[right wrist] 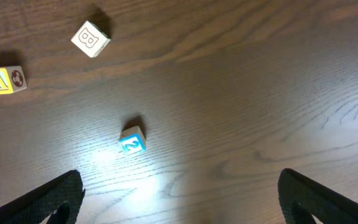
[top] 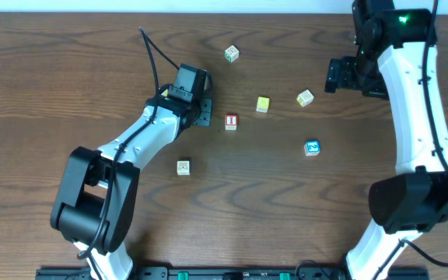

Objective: Spell out Ai2
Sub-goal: 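Carry the 'A' block and lower it left of the 'I' block, then release the 'A' block and lift the left gripper away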

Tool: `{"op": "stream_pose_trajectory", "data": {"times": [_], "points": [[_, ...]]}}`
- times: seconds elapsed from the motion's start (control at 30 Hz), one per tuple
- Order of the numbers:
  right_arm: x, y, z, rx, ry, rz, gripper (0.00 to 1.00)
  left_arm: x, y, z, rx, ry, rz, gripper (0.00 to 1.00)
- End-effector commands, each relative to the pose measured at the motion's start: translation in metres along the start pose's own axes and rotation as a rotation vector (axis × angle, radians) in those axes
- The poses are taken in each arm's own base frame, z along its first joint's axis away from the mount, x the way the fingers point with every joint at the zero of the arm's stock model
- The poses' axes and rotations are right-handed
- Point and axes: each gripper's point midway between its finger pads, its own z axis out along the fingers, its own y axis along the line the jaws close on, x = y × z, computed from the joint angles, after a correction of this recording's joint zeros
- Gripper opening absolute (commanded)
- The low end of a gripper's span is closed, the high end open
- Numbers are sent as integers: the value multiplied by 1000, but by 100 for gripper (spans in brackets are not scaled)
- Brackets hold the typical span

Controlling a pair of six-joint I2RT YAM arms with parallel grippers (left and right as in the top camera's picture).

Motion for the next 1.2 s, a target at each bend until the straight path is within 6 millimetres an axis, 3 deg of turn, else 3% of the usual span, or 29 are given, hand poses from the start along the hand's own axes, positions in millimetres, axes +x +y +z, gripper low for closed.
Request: {"op": "stream_pose_trajectory", "data": {"times": [0.0, 0.2, 0.57, 0.7, 0.97, 1.17], "points": [[-2, -5, -6, 7, -18, 3, 99, 1, -8, 10, -9, 8, 9, 25], [0, -6, -5, 12, -13, 1, 99, 19, -17, 34, -11, 69, 27, 25], [-1, -6, -5, 12, -13, 1, 99, 27, -16, 33, -22, 106, -3, 26], [0, -6, -6, 12, -13, 1, 99, 29, -16, 33, -24, 113, -5, 33], [-1, -6, -5, 12, -13, 1, 99, 19, -19, 30, -14, 95, -5, 41], [0, -6, -6, 12, -13, 1, 99, -3, -28, 17, 3, 77, -5, 40]]}}
